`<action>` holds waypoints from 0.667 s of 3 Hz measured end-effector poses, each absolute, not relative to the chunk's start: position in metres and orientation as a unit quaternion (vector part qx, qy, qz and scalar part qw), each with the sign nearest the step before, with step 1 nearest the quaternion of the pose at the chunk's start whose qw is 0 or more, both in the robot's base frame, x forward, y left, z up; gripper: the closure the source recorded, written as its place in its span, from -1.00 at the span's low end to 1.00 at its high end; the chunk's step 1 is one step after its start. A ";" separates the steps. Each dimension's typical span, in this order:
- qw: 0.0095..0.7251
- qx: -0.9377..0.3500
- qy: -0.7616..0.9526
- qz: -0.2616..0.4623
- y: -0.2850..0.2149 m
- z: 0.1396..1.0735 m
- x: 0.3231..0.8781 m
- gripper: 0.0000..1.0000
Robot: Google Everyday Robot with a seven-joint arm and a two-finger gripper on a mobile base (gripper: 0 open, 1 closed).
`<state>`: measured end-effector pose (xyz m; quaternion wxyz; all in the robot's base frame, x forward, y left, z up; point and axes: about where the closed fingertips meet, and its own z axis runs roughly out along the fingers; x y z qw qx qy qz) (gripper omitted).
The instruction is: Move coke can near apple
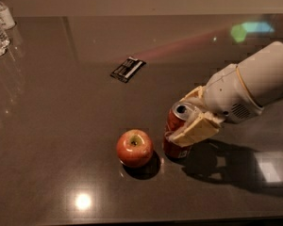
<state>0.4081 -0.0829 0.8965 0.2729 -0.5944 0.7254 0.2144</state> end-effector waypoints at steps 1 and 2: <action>0.269 -0.600 0.724 0.210 -0.082 0.894 0.407 -0.23; 0.275 -0.603 0.719 0.211 -0.080 0.895 0.406 -0.68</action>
Offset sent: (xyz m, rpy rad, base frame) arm -0.0005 0.0023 -0.0046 0.0168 -0.0238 0.0260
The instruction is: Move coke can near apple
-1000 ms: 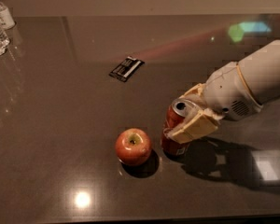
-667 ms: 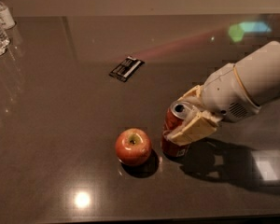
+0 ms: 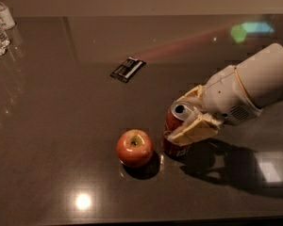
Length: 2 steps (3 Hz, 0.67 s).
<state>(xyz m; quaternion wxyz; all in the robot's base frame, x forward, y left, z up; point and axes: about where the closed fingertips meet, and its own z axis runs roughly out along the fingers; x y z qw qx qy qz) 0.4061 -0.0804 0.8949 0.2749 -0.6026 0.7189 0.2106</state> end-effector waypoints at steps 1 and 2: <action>0.283 -0.602 0.715 0.215 -0.080 0.896 0.406 -1.00; 0.283 -0.602 0.715 0.215 -0.080 0.896 0.406 -1.00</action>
Offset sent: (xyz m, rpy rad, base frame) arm -0.0002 0.0000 0.0005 0.0144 -0.0061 0.0023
